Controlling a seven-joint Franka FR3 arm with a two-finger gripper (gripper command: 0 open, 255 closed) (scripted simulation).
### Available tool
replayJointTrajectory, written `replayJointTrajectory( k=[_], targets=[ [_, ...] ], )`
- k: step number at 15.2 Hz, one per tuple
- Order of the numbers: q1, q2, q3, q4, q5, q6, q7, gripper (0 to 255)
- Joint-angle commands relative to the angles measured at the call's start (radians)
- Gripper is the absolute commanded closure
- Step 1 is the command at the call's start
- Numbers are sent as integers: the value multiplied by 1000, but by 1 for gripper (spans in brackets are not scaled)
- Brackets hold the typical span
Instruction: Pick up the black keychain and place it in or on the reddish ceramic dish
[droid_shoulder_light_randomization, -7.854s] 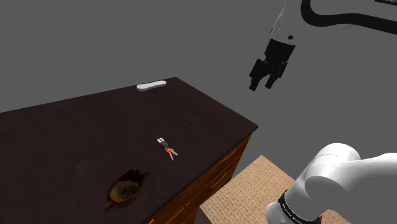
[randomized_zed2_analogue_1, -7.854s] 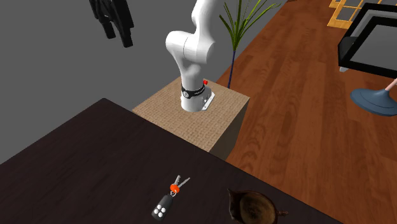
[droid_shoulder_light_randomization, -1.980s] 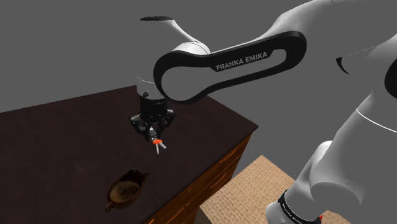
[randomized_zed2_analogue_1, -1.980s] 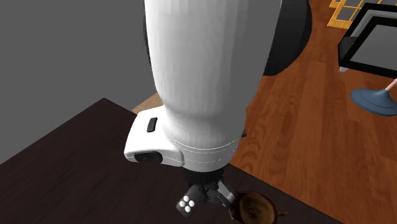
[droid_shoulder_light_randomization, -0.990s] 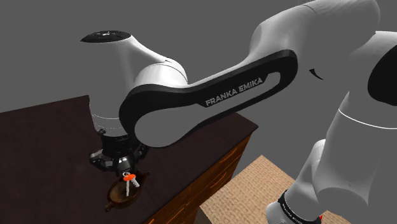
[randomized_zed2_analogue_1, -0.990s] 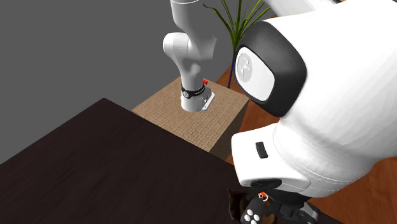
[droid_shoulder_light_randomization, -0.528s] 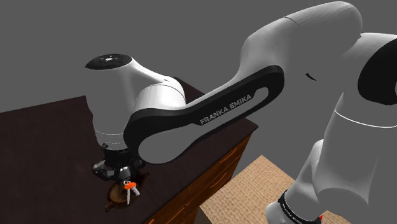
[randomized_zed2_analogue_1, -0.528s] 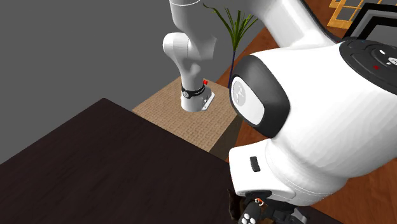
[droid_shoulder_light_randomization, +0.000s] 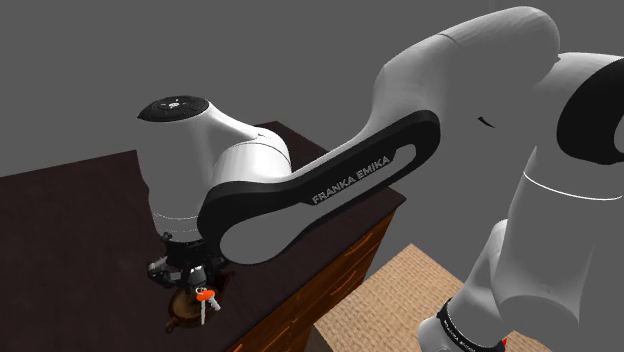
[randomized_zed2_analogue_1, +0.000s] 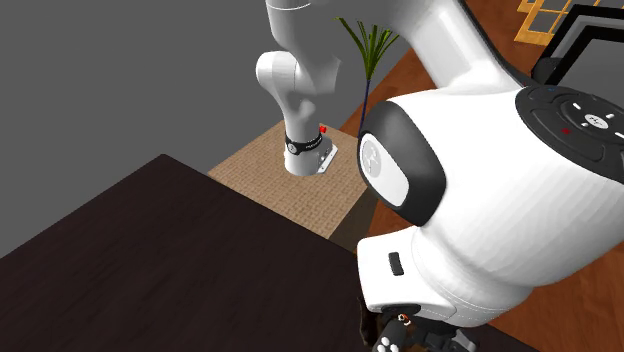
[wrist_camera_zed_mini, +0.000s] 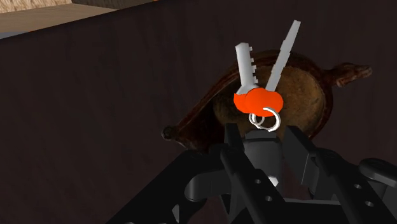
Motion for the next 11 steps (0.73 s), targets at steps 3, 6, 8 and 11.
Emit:
replayJointTrajectory(
  k=[3, 6, 8, 11],
  targets=[
    [0, 0, 0, 0, 0, 0, 0, 0],
    [0, 0, 0, 0, 0, 0, 0, 0],
    [-6, -33, 9, 31, 27, -57, -18, 0],
    [-10, -59, 14, 63, 47, -110, -31, 0]
  ],
)
